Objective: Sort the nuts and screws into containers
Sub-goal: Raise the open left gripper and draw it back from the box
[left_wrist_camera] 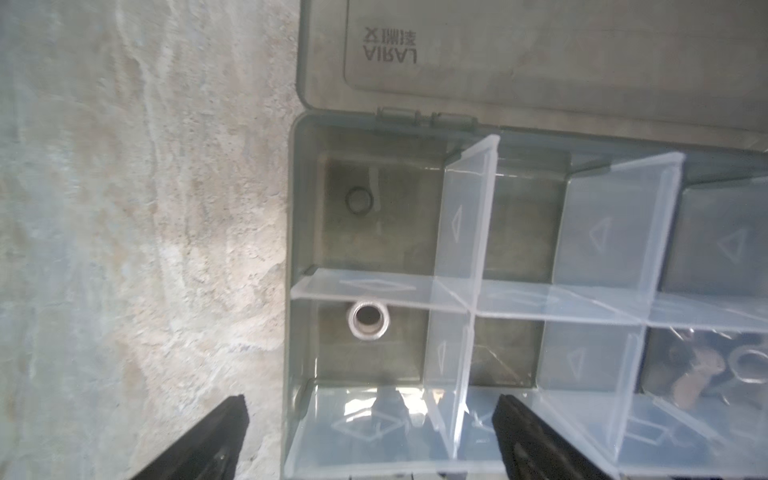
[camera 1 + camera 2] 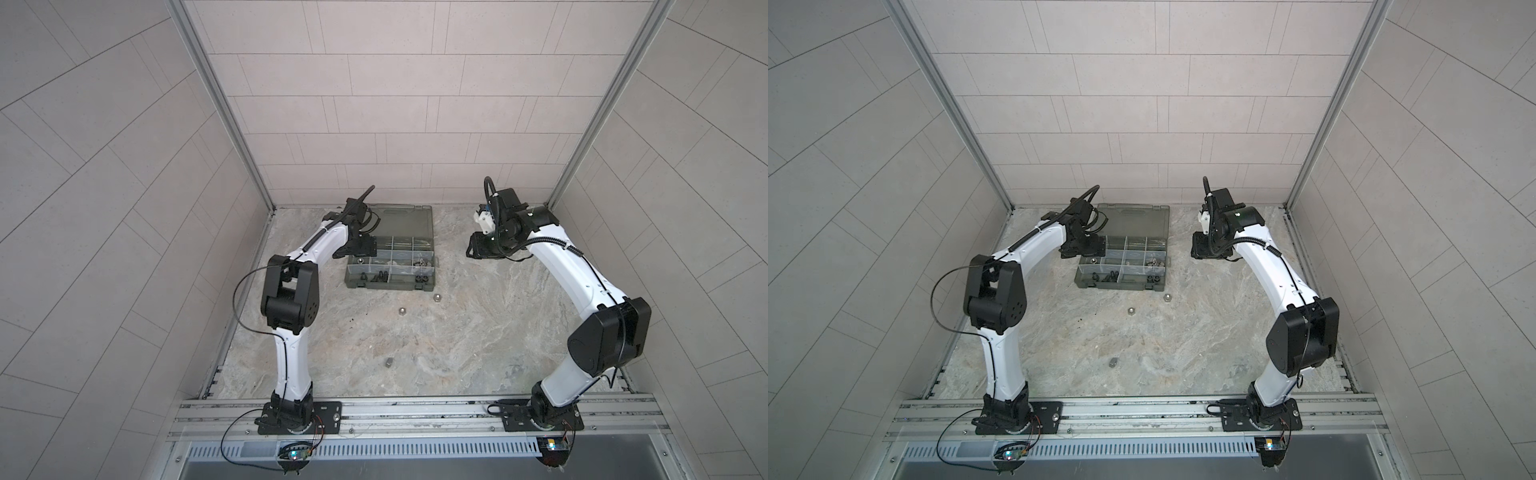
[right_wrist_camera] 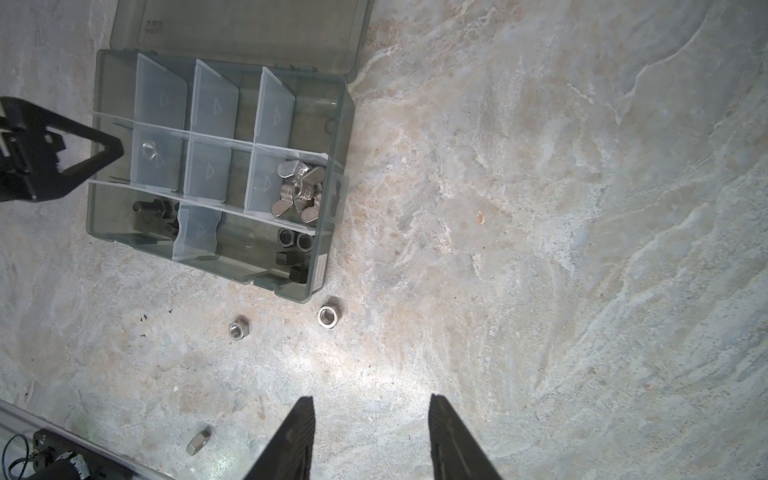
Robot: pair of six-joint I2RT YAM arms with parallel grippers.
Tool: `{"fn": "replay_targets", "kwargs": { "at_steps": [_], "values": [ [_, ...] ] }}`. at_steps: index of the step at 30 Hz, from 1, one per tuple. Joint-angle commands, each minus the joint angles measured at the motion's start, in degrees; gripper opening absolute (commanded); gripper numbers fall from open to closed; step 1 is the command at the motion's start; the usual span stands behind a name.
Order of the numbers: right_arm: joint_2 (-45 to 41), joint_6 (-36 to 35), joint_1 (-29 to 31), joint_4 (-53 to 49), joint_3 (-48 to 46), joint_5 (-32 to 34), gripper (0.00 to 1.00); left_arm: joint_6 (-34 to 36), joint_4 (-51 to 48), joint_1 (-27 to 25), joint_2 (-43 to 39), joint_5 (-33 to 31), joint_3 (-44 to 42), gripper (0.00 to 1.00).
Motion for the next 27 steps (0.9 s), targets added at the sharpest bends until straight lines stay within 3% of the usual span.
{"fn": "replay_targets", "kwargs": {
  "at_steps": [1, 6, 14, 19, 23, 27],
  "values": [
    [-1.18, -0.45, -0.23, -0.97, 0.97, 0.36, 0.46, 2.35, 8.77, -0.3, -11.38, -2.0, -4.36, 0.99],
    [-2.34, 0.08, -0.25, -0.16, 0.66, -0.13, 0.47, 5.48, 12.03, -0.33, -18.95, -4.39, -6.6, 1.0],
    [-4.56, 0.82, -0.16, 0.65, -0.5, -1.54, 0.48, 3.7, 23.14, -0.28, -32.25, 0.24, -18.12, 1.0],
    [-7.17, 0.78, -0.07, 1.51, -3.33, -2.01, 0.48, 2.74, 24.45, -0.29, -41.22, 1.19, -23.74, 1.0],
    [-9.38, 0.78, 0.02, 3.02, -6.01, -2.44, 0.49, -0.4, 22.48, -0.11, -43.3, -0.92, -25.55, 1.0],
    [-10.82, 0.78, 0.24, 3.48, -7.27, -2.37, 0.49, -0.75, 18.67, 0.05, -41.36, 4.08, -24.88, 1.0]
  ]
}}
